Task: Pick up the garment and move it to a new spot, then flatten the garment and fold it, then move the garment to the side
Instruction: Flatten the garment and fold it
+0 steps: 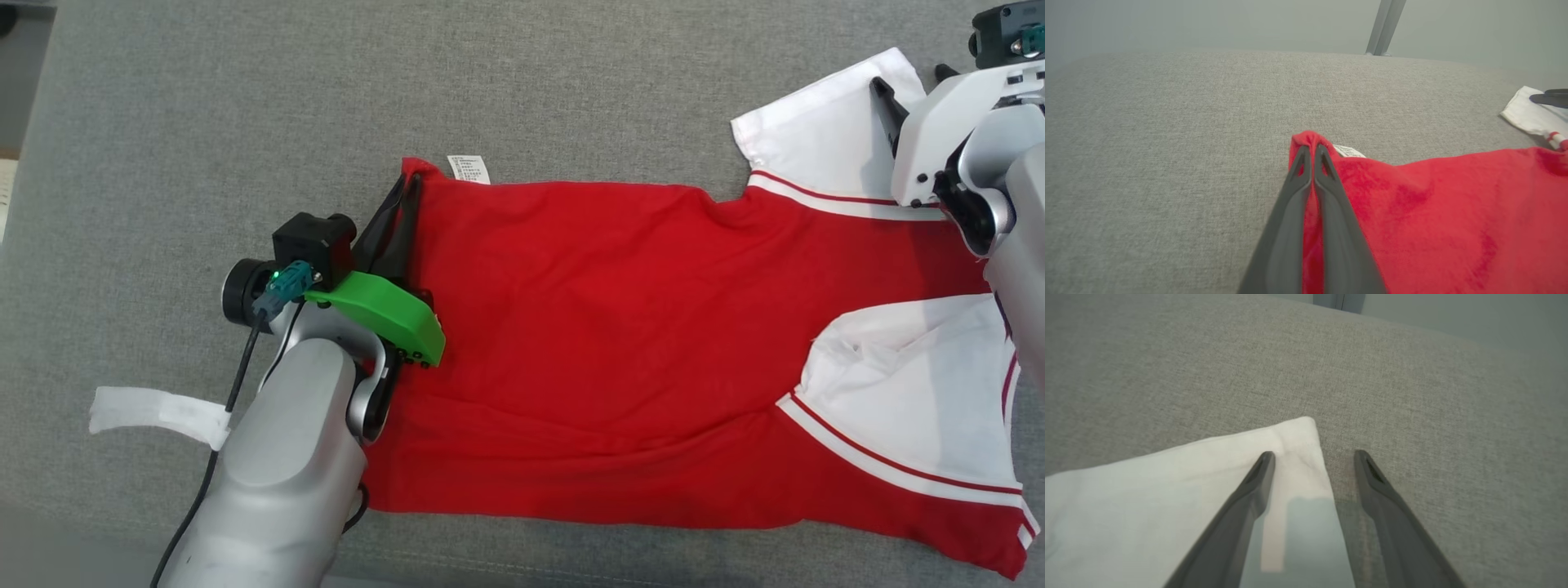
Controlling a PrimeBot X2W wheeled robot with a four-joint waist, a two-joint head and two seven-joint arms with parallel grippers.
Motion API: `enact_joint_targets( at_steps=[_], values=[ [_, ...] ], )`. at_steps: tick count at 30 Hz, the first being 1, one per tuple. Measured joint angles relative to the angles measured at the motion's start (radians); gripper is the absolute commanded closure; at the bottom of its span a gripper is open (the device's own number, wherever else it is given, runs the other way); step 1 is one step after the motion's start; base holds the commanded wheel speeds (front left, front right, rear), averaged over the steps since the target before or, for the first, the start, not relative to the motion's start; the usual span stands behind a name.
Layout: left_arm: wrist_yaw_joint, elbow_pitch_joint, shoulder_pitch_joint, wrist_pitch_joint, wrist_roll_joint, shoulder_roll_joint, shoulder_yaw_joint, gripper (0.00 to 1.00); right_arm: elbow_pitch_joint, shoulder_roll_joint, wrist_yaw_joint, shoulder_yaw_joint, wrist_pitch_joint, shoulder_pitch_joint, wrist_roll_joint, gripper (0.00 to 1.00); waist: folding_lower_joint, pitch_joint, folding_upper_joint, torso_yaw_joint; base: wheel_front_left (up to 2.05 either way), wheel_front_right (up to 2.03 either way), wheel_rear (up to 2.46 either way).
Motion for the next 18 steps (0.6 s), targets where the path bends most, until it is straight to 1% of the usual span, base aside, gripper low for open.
enact_joint_targets(
  at_steps=[5,6,7,8,14,18],
  values=[
    [0.016,-0.014,-0.012,0.000,-0.031,0.000,-0.034,1.00,0.039,-0.001,-0.001,0.028,0.009,-0.040,0.001,0.00,0.0000,0.022,0.0000,0.020,0.00,0.00,0.00],
    [0.017,-0.014,-0.012,0.000,-0.032,0.000,-0.037,1.00,0.044,0.000,-0.001,0.035,0.012,-0.044,0.001,0.08,0.0000,0.025,0.0000,0.022,0.00,0.00,0.00],
    [0.019,-0.015,-0.012,0.000,-0.035,0.000,-0.038,1.00,0.049,0.002,-0.001,0.039,0.012,-0.049,0.002,0.68,0.0000,0.027,0.0000,0.024,0.00,0.00,0.00],
    [0.021,-0.015,-0.012,0.000,-0.035,0.000,-0.039,1.00,0.052,0.002,-0.001,0.046,0.012,-0.051,0.005,1.00,0.0000,0.027,0.0000,0.024,0.00,0.00,0.00],
    [0.025,-0.009,-0.010,0.000,-0.032,0.000,-0.025,1.00,0.068,0.013,0.001,0.073,-0.034,-0.051,0.017,1.00,0.0000,0.010,0.0000,0.012,0.00,0.00,0.00],
    [0.025,0.003,-0.002,0.000,-0.017,-0.001,-0.002,1.00,0.070,0.008,0.000,0.079,-0.096,-0.049,0.025,1.00,0.0000,-0.007,0.0000,-0.004,0.00,0.00,0.00]
  ],
)
